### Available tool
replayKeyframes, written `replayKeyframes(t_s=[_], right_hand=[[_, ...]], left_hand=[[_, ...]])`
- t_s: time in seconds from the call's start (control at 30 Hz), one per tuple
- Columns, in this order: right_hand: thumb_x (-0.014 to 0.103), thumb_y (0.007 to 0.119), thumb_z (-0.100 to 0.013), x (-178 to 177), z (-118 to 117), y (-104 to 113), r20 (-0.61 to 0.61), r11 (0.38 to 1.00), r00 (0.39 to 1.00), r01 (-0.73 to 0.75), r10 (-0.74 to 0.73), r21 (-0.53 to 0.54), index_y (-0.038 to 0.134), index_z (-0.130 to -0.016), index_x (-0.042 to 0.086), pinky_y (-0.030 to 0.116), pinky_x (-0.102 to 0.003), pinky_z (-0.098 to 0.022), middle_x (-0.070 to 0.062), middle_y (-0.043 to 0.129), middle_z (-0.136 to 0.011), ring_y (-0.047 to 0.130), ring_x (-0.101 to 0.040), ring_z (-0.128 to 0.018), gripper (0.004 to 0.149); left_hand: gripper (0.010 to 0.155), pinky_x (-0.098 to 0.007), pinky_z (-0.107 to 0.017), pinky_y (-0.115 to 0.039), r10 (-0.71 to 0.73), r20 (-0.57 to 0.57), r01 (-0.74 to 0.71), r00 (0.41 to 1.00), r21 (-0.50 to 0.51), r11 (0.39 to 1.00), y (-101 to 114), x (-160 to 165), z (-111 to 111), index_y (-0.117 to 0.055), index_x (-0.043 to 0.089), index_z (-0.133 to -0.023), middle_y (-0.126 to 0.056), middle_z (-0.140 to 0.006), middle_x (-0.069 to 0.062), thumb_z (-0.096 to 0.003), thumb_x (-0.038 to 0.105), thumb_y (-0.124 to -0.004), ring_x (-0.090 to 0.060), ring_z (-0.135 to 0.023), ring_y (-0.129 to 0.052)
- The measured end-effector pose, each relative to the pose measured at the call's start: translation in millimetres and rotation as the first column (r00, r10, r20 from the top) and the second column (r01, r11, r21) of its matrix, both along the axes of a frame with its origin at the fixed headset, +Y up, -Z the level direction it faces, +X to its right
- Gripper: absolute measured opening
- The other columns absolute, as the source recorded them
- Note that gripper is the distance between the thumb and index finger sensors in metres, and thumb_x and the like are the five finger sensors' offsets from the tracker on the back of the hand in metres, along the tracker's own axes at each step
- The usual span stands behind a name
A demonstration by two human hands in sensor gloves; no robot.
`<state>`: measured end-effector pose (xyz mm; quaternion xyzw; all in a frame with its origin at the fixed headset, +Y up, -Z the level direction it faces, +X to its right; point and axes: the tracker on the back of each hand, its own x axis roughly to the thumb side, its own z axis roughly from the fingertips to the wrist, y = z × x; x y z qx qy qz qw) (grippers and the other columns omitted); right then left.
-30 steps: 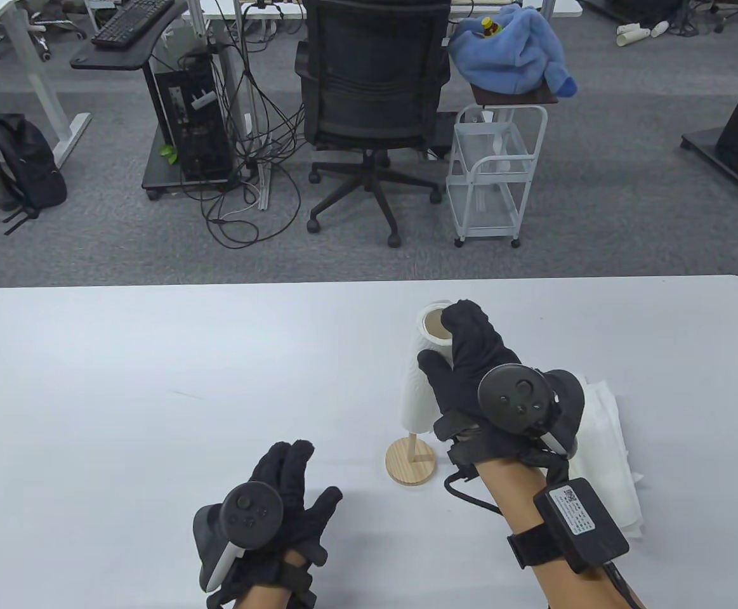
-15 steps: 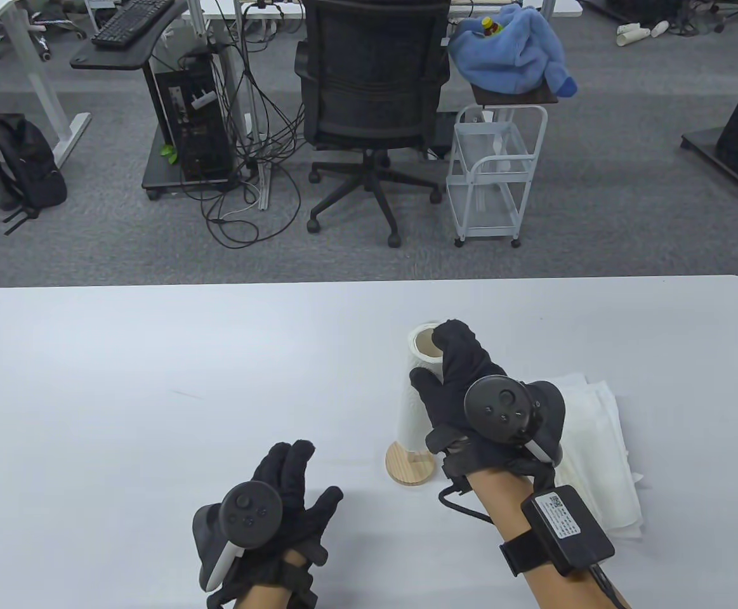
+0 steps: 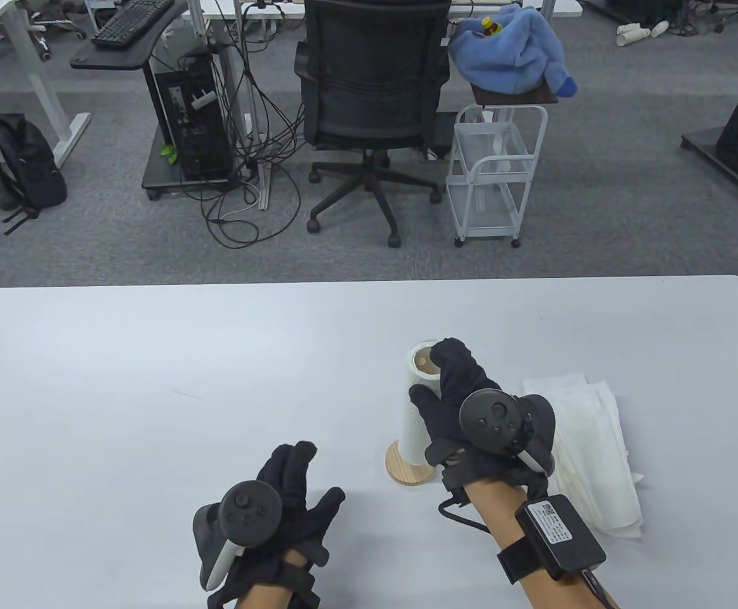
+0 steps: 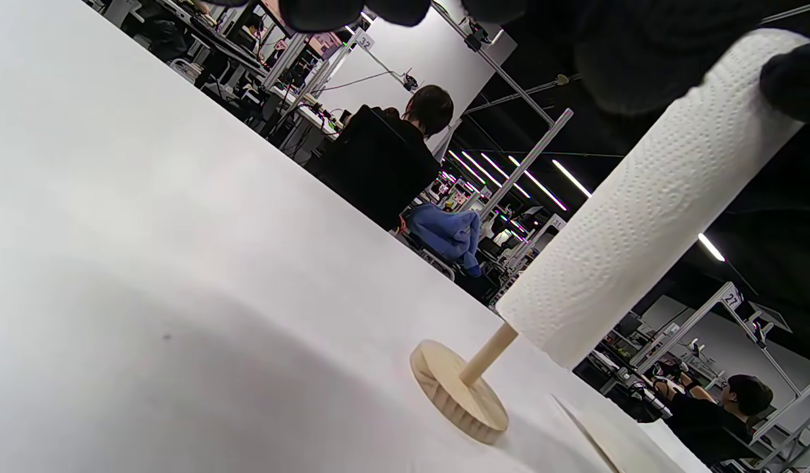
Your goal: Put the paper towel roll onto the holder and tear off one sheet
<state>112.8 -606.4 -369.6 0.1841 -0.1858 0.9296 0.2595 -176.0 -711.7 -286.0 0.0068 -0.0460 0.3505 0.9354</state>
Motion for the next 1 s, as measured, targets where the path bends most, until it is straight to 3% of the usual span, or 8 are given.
replayKeyframes(t_s=[0.13, 0.47, 0.6, 0.73, 0.9, 1.0], right_hand=[[0.045, 0.072, -0.054, 0, 0, -12, 0.009, 0.999, 0.999, -0.051, 0.051, 0.011, 0.023, -0.1, 0.018, 0.063, -0.052, -0.065, -0.022, 0.038, -0.106, 0.07, -0.042, -0.087, 0.072], [0.045, 0.072, -0.054, 1, -4, -45, 0.0, 0.998, 1.0, 0.002, -0.002, -0.069, 0.023, -0.1, 0.019, 0.063, -0.052, -0.065, -0.021, 0.037, -0.106, 0.07, -0.042, -0.087, 0.072], [0.046, 0.073, -0.054, 4, -4, -46, -0.027, 0.997, 0.999, 0.033, -0.035, -0.068, 0.023, -0.101, 0.022, 0.063, -0.053, -0.065, -0.022, 0.037, -0.107, 0.069, -0.042, -0.088, 0.073], [0.051, 0.075, -0.053, 18, 1, -39, -0.034, 0.99, 0.993, 0.11, -0.113, -0.087, 0.015, -0.103, 0.025, 0.06, -0.055, -0.066, -0.024, 0.033, -0.107, 0.066, -0.044, -0.089, 0.083], [0.056, 0.076, -0.051, 42, 10, -33, -0.031, 0.979, 0.984, 0.172, -0.177, -0.112, 0.02, -0.104, 0.016, 0.059, -0.057, -0.064, -0.026, 0.037, -0.106, 0.067, -0.046, -0.087, 0.088], [0.06, 0.077, -0.05, 48, 8, -35, 0.002, 0.974, 0.988, 0.149, -0.151, -0.17, 0.026, -0.105, 0.013, 0.059, -0.059, -0.064, -0.027, 0.04, -0.106, 0.068, -0.048, -0.087, 0.089]], left_hand=[[0.078, -0.066, -0.075, -0.038, 0.006, 0.002, -0.006, 1.0, -0.004, 1.0, 0, 0, 0, -0.029, 0.034, -0.107, -0.028, -0.112, -0.007, -0.0477, 0.057, -0.074, -0.044, -0.107, -0.038], [0.078, -0.066, -0.075, -0.038, 0.02, 0.007, -0.02, 1.0, -0.023, 1.0, -1, 2, -1, -0.029, 0.034, -0.107, -0.028, -0.112, -0.007, -0.0476, 0.057, -0.074, -0.044, -0.107, -0.038], [0.079, -0.066, -0.075, -0.039, -0.009, 0.014, 0.009, 1.0, -0.018, 1.0, -1, 5, -1, -0.03, 0.034, -0.107, -0.028, -0.112, -0.005, -0.0474, 0.057, -0.076, -0.042, -0.107, -0.039], [0.081, -0.061, -0.078, -0.044, -0.133, 0.047, 0.129, 0.99, 0.073, 0.989, 5, 20, -1, -0.029, 0.037, -0.106, -0.026, -0.113, 0.005, -0.0461, 0.057, -0.079, -0.035, -0.11, -0.038], [0.09, -0.061, -0.078, -0.044, -0.318, -0.018, 0.306, 0.948, 0.325, 0.895, 42, 51, 7, -0.023, 0.034, -0.106, -0.022, -0.112, 0.004, -0.0445, 0.057, -0.083, -0.034, -0.11, -0.038], [0.094, -0.062, -0.078, -0.042, -0.394, -0.022, 0.371, 0.919, 0.391, 0.842, 65, 74, 0, -0.019, 0.033, -0.106, -0.019, -0.112, 0.003, -0.0436, 0.057, -0.085, -0.034, -0.11, -0.036]])
